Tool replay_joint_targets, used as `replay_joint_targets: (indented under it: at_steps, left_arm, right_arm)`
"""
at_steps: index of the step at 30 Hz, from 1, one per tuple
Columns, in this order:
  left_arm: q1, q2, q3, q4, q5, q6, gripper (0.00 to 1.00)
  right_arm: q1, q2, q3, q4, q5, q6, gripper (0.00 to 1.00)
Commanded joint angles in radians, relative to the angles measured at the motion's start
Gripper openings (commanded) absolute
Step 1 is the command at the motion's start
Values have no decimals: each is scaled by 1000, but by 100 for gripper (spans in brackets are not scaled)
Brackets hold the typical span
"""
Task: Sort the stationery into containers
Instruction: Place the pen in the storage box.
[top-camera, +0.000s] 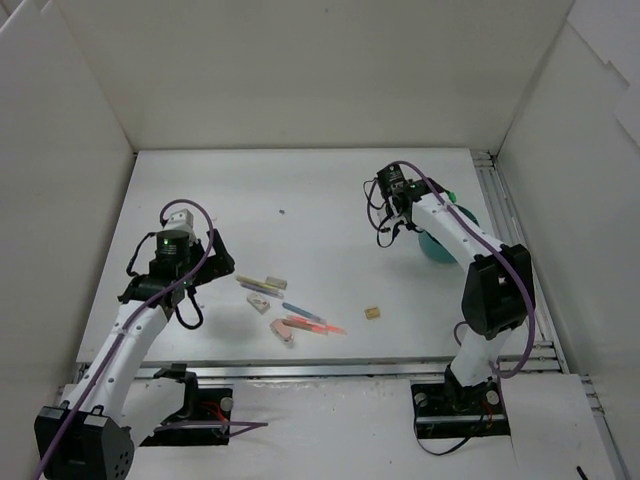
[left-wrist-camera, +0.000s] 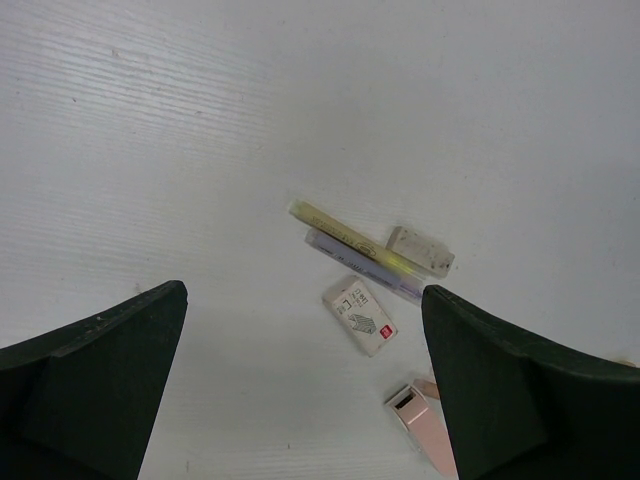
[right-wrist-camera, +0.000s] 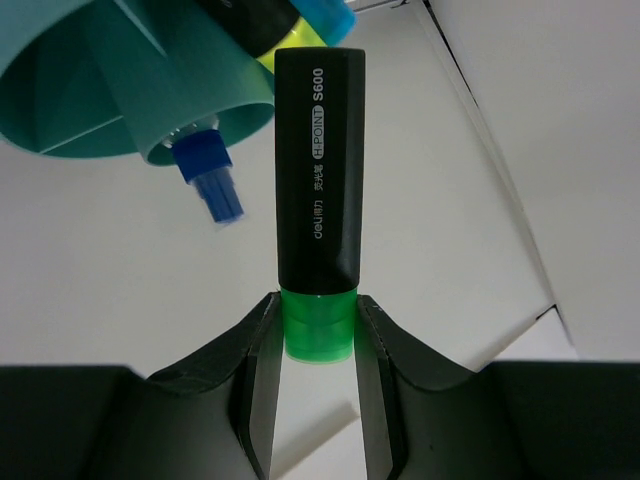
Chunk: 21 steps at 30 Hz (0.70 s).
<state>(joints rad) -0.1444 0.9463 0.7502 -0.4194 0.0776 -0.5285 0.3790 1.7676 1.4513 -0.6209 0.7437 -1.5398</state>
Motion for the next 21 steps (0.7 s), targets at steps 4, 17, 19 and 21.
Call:
replay_joint_targets:
  at_steps: [4,17,19,21]
  left_arm:
    - [-4,2,34,36,-29,-11,99]
    - [-4,40,41,37,-61,-11,100]
    - [-4,37,34,45,-58,-14,100]
    - [-4,37,31,47,-58,-14,100]
  right_arm:
    - [-9,10,-45,-16,86,-106,0]
    - [-26,39,-149,127,105,-190,0]
    - [-22,56,-170,177,111,-223,0]
    - [-19,69,-172,194,103,-221,0]
